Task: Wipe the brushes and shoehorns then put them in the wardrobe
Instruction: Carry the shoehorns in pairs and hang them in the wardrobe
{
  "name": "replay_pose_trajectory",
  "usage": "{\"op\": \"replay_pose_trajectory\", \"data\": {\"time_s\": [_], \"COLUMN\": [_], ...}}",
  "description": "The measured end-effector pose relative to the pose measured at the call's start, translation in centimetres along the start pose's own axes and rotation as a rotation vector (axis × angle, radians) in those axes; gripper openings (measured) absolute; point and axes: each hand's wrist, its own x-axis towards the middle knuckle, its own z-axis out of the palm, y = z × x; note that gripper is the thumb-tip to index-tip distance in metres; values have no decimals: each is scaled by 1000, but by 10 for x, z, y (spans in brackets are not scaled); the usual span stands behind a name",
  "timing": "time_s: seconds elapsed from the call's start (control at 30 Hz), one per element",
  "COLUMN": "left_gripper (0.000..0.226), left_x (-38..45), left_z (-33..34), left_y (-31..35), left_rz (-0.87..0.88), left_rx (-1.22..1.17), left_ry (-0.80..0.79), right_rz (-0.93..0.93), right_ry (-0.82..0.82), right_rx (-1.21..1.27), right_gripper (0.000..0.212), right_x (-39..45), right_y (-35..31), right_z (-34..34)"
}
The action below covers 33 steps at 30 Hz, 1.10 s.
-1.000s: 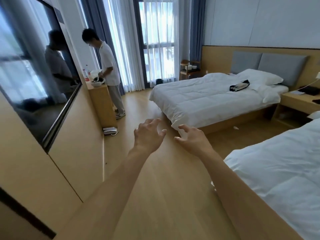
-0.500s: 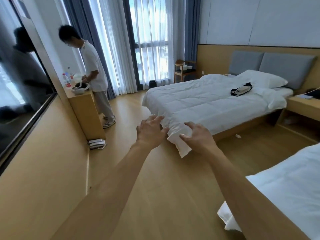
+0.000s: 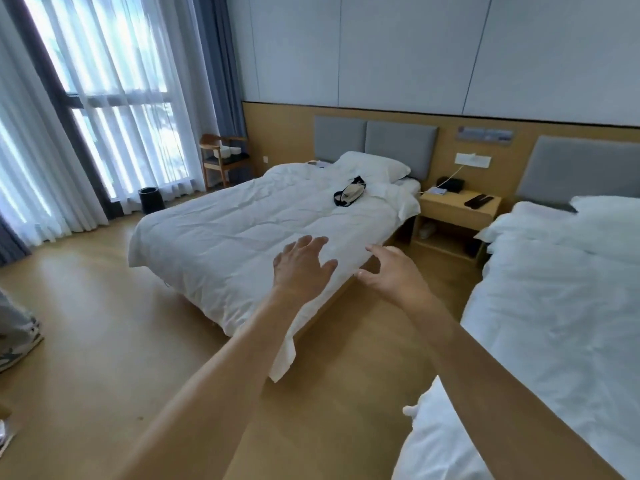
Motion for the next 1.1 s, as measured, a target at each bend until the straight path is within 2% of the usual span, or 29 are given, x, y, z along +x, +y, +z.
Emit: {"op": "replay_pose_trajectory", "data": {"time_s": [0.23, 0.43, 0.67, 0.9, 1.1], "left_gripper": [53, 53, 52, 53, 52], "left_x": [126, 223, 351, 500, 590], "left_z": [49, 92, 137, 177, 235], "left_y": [11, 22, 33, 66, 102], "left_rz": [171, 253, 289, 257, 276], "left_rx": [-61, -48, 30, 58, 24], "left_ry": [-116, -144, -152, -145, -201], "right_rz": [192, 300, 301, 294, 348], "right_ry": [104, 142, 141, 156, 166], "right_rx": [-17, -33, 16, -20, -76], "right_gripper": [63, 63, 62, 61, 61], "right_x": [96, 175, 309, 459, 539], "right_y": [36, 78, 128, 183, 237], "right_z": [2, 9, 7, -32, -59]}}
